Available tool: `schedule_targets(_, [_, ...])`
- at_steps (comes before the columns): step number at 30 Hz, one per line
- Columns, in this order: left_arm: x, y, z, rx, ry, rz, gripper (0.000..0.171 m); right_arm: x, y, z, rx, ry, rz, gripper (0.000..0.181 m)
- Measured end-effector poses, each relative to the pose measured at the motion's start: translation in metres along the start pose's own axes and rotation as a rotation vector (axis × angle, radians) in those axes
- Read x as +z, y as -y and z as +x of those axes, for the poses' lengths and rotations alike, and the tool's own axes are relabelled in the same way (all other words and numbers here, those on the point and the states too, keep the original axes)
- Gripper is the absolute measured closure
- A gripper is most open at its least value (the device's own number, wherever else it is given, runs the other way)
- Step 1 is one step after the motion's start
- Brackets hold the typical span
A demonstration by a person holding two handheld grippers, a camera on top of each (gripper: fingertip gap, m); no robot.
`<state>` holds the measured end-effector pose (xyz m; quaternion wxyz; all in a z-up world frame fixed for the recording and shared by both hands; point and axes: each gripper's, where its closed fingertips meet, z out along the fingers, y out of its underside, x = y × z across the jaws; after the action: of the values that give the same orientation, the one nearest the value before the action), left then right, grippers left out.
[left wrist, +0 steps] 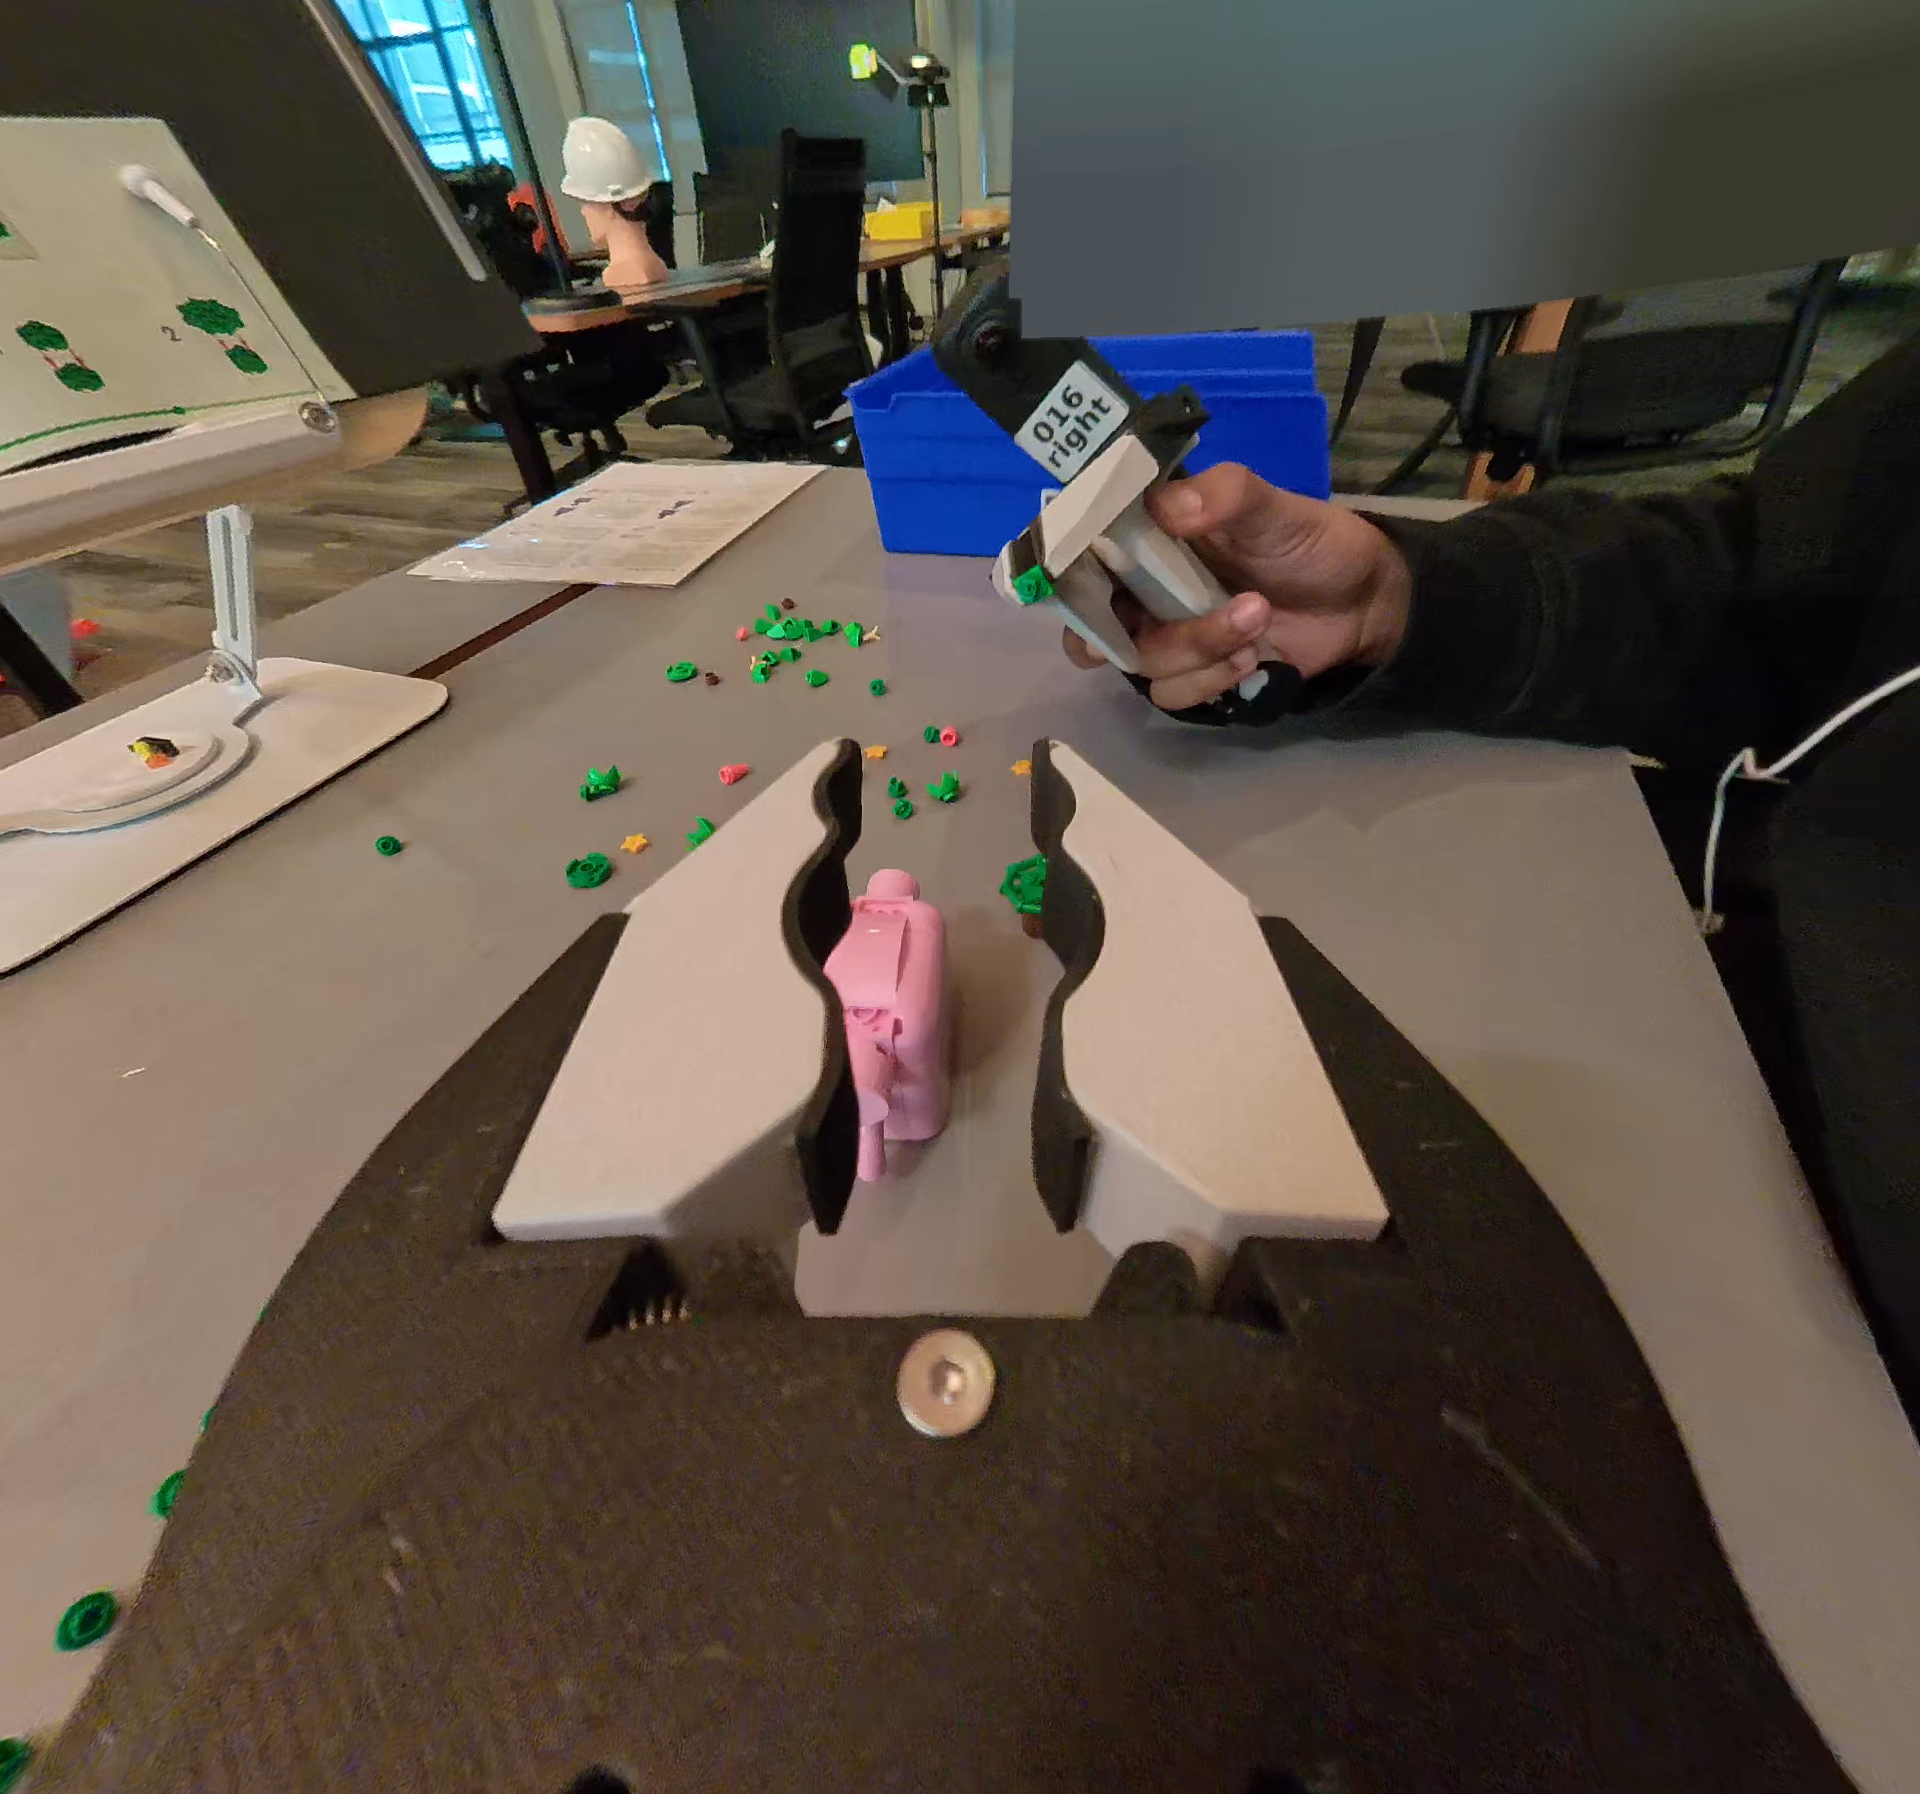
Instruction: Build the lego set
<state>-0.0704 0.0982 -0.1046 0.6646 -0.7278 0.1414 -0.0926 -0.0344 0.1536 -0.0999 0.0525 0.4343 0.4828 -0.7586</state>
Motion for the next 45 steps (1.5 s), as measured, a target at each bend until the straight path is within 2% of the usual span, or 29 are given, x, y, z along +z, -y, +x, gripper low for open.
schedule_targets(8, [-0.006,0.002,-0.014,0.005,0.066,0.009,0.142,0.004,-0.007,-0.004,0.002,0.007,-0.049,0.177])
schedule_targets(16, [-0.039,0.011,-0.066,-0.119,0.277,0.108,0.143,0.025,-0.056,0.004,-0.137,-0.114,-0.316,0.176])
schedule_targets(24, [-0.051,0.007,-0.087,-0.167,0.359,0.111,0.145,0.024,-0.119,0.035,-0.091,-0.273,-0.648,0.176])
schedule_targets(29, [-0.055,0.001,-0.094,-0.158,0.401,0.083,0.146,0.019,-0.125,0.04,-0.076,-0.313,-0.678,0.176])
schedule_targets(35, [-0.051,-0.001,-0.093,-0.173,0.377,0.078,0.146,0.015,-0.129,0.04,-0.076,-0.309,-0.709,0.176])
schedule_targets(45, [-0.039,-0.002,-0.078,-0.086,0.332,0.032,0.149,0.004,-0.132,0.037,-0.066,-0.28,-0.776,0.176])
